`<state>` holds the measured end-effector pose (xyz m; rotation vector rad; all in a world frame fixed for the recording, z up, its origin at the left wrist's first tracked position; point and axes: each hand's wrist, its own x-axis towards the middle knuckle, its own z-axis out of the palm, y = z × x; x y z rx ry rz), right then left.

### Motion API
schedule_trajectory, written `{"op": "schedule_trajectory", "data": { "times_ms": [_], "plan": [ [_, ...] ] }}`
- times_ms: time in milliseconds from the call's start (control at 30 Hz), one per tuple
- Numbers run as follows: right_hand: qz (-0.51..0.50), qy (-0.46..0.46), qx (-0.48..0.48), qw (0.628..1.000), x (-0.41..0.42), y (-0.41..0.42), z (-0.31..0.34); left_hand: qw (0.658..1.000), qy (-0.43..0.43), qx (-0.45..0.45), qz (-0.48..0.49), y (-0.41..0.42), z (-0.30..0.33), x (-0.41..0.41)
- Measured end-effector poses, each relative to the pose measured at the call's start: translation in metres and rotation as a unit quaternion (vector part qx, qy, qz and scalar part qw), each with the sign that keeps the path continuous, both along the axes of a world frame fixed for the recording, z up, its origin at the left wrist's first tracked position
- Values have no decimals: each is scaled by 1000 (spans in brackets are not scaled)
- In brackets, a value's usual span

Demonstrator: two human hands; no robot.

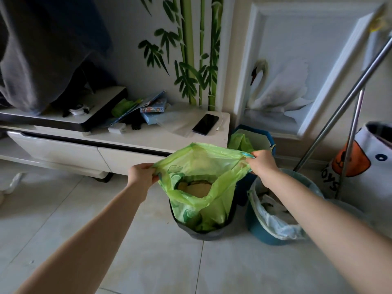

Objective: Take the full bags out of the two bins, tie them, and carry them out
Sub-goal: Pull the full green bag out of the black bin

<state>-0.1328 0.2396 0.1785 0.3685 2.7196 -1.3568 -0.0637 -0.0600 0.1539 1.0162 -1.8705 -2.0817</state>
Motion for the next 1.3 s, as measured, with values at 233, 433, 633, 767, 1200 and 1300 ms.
{"op": "schedule_trajectory", "data": {
  "times_ms": [233, 433, 633, 767, 1200, 1300],
  "plan": [
    [-4, 39, -29, 999, 4, -4, 44, 999, 51, -16, -5, 2, 44, -1],
    [7, 92, -19, 996, 27, 0, 87, 997, 67, -44, 12, 6, 87, 17],
    [10, 139, -15, 990, 64, 26, 129, 993, 89, -77, 28, -6, 130, 60],
    [7, 157, -18, 987, 95, 45, 145, 990, 107, -90, 28, -7, 149, 96],
    [60, 119, 40, 990, 181, 77, 114, 990, 52, -130, -1, -1, 119, 204],
    [56, 89, 48, 993, 189, 80, 85, 991, 24, -134, 11, -9, 91, 221]
  ]
}}
